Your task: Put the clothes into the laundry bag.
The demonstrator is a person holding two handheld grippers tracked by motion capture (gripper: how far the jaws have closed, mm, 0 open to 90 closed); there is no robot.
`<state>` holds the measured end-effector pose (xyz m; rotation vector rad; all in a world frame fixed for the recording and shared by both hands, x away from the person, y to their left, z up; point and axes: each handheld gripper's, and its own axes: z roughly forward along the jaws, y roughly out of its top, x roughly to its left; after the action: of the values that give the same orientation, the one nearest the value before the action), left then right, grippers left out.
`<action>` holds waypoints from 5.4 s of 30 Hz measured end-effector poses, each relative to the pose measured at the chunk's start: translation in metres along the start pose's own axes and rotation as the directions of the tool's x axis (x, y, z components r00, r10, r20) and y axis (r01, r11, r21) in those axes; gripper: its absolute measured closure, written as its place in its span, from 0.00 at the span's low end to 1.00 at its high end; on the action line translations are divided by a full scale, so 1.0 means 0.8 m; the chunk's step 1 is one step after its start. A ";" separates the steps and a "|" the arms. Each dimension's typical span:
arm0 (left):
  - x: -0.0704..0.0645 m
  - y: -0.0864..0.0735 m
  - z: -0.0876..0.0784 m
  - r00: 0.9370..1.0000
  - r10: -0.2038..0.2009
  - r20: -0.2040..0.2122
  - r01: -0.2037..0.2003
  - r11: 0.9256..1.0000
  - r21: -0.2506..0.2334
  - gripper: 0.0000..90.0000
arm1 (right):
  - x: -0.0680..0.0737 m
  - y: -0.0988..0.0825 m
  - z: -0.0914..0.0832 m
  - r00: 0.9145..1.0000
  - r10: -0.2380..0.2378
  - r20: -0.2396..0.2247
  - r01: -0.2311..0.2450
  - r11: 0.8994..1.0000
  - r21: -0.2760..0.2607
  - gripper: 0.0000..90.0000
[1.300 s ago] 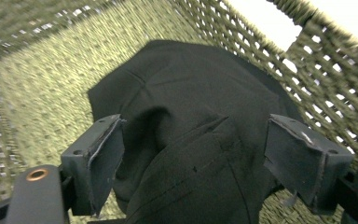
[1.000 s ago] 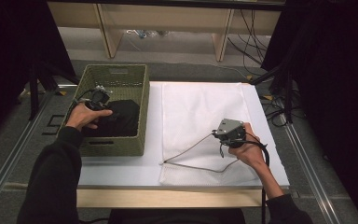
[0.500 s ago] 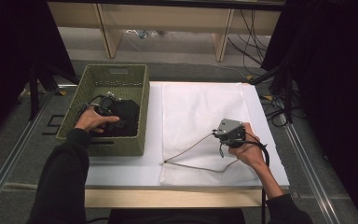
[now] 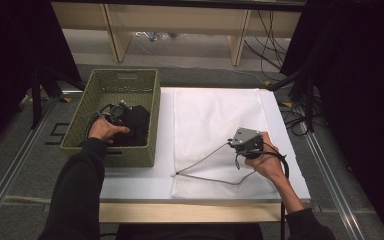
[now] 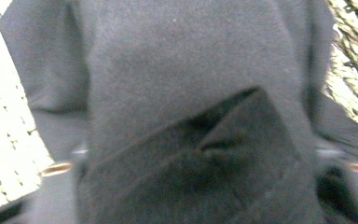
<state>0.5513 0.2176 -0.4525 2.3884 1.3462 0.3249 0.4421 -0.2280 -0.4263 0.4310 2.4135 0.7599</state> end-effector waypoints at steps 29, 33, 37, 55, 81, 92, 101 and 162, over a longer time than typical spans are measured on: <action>0.029 -0.021 0.008 0.991 -0.132 0.033 0.133 0.990 -0.051 0.28 | 0.000 -0.005 0.000 1.000 0.018 0.001 -0.018 1.000 -0.001 0.97; 0.027 -0.022 0.001 0.991 -0.129 0.041 0.131 0.990 -0.056 0.44 | 0.002 -0.004 -0.001 0.999 0.040 0.004 -0.040 0.999 0.005 0.97; 0.025 -0.019 -0.005 0.983 -0.171 0.067 0.175 0.983 -0.057 0.57 | 0.001 -0.005 0.001 1.000 0.027 0.000 -0.027 1.000 0.001 0.97; 0.031 0.017 -0.105 0.987 -0.156 0.029 0.157 0.936 -0.316 0.65 | 0.002 -0.005 0.003 0.999 0.035 -0.003 -0.035 0.999 0.006 0.97; -0.006 0.039 -0.209 0.987 -0.042 0.152 0.093 0.933 -0.347 0.65 | -0.002 -0.005 0.000 1.000 0.019 0.000 -0.019 1.000 -0.013 0.97; -0.073 0.015 -0.255 0.953 0.120 0.279 0.004 0.914 -0.406 0.65 | -0.009 -0.003 -0.005 1.000 0.021 0.012 -0.021 0.999 -0.040 0.98; -0.135 -0.007 -0.272 0.898 0.221 0.381 -0.031 0.895 -0.445 0.65 | -0.017 0.003 -0.008 0.999 0.034 0.016 -0.033 0.998 -0.057 0.98; -0.333 0.058 0.014 0.860 0.034 0.509 0.066 0.982 -0.178 0.50 | -0.020 0.013 -0.027 0.999 0.034 0.005 -0.033 0.992 -0.120 1.00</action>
<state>0.4539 -0.0345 -0.4464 2.0935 1.0306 -0.1773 0.4429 -0.2360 -0.3987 0.4260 2.3444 0.9106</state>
